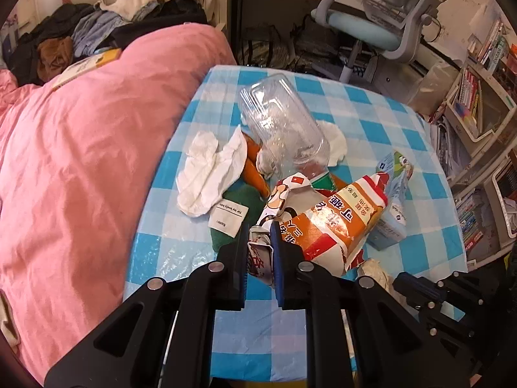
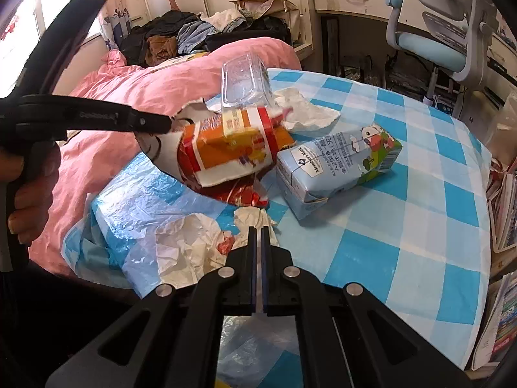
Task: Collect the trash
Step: 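Lift the tissue with the right tool while the left tool lifts the wrapper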
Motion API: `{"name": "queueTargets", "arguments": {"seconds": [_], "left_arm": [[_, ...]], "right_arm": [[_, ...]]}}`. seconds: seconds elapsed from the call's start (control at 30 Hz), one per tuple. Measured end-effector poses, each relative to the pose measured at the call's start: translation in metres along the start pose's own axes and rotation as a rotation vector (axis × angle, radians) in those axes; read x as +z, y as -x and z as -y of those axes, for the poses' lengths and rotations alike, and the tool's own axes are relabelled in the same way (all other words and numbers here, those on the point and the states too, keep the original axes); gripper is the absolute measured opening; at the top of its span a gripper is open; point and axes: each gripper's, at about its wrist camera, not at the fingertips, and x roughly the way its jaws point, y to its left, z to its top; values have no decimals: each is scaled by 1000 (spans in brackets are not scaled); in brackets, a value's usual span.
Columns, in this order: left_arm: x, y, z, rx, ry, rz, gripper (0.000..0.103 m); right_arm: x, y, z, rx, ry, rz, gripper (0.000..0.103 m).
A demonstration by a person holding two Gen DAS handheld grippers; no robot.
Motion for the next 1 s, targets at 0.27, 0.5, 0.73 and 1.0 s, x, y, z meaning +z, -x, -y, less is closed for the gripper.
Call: {"name": "queueTargets", "arguments": {"seconds": [0.27, 0.5, 0.73, 1.0], "left_arm": [[-2, 11, 3, -2, -19, 29, 13], [-1, 16, 2, -5, -21, 48, 13], [4, 30, -17, -72, 61, 83, 12], [3, 37, -32, -81, 118, 100, 12]], "right_arm": [[-8, -19, -11, 13, 29, -81, 51], [-9, -14, -15, 29, 54, -60, 23], [-4, 0, -14, 41, 45, -10, 22], [-4, 8, -9, 37, 24, 9, 22]]}}
